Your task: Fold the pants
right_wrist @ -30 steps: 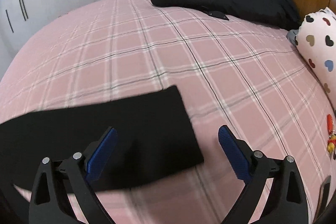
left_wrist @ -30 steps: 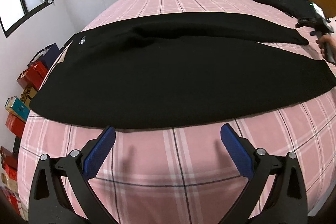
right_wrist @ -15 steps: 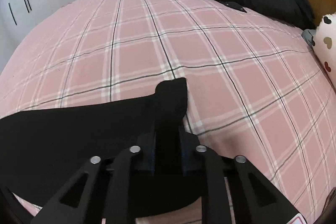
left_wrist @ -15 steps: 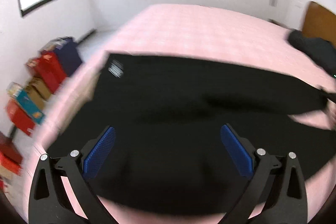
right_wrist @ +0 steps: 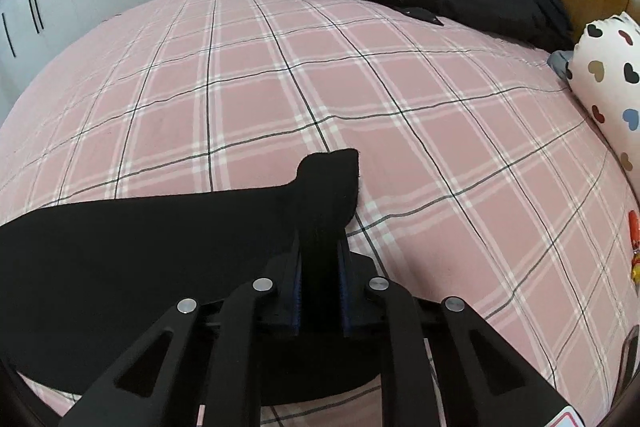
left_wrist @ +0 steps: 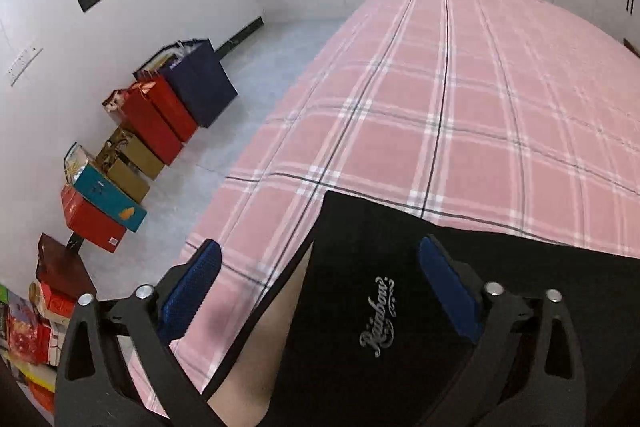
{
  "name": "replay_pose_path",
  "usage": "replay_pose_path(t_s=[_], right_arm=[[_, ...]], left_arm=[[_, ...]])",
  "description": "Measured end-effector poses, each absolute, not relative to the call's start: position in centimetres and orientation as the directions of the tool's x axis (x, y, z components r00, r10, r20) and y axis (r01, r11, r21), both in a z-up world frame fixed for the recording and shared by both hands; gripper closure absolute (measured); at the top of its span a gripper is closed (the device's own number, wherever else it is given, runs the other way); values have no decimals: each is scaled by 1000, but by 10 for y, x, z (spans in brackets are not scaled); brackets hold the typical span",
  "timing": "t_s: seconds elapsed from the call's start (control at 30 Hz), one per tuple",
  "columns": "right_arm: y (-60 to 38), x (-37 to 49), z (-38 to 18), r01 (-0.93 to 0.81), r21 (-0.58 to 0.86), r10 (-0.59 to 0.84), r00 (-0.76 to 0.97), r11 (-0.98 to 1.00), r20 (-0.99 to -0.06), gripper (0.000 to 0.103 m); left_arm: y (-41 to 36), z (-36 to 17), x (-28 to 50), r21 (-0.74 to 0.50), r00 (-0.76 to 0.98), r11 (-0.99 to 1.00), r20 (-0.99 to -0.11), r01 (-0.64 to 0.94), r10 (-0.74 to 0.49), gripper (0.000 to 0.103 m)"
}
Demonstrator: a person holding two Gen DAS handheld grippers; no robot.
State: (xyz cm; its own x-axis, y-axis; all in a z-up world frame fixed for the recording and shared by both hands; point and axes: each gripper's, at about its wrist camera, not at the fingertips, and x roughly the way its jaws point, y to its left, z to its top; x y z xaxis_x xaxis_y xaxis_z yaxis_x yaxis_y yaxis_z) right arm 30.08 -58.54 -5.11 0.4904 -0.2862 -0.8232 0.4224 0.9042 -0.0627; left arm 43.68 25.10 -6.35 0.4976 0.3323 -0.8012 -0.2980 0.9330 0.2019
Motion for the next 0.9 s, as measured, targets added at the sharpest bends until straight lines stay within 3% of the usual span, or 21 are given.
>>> replay_pose_path(t_s=[0.07, 0.1, 0.13, 0.17, 0.4, 0.6, 0.73, 0.9], right_arm=[[-583, 298, -50, 432, -66, -296, 490, 899, -820, 90], [-582, 297, -49, 436, -67, -300, 492, 897, -818, 90], [-580, 295, -48, 441, -68, -305, 494, 895, -814, 90], [-578, 293, -46, 442, -68, -308, 499, 894, -810, 90], [-568, 263, -4, 430, -51, -317, 574, 901, -755, 90], [-559, 208, 46, 346, -35, -275, 675, 938, -684, 91], [-555, 149, 62, 287, -71, -263, 715, 955, -648, 91], [-563, 99, 24, 277, -151, -298, 629, 949, -718, 86]], left_arm=[[257, -72, 440, 148, 472, 947, -839, -284, 272, 72], [262, -76, 440, 107, 449, 953, -863, -284, 231, 81], [266, -77, 440, 96, 433, 952, -874, -292, 221, 98], [269, -72, 436, 105, 453, 950, -860, -294, 235, 102], [270, 1, 379, 11, 629, 977, -763, -212, 145, 103], [269, 52, 275, -62, 705, 994, -709, -86, 17, 103], [273, 50, 209, -22, 677, 999, -736, -49, 17, 103], [299, -6, 157, -15, 571, 989, -817, -148, 73, 103]])
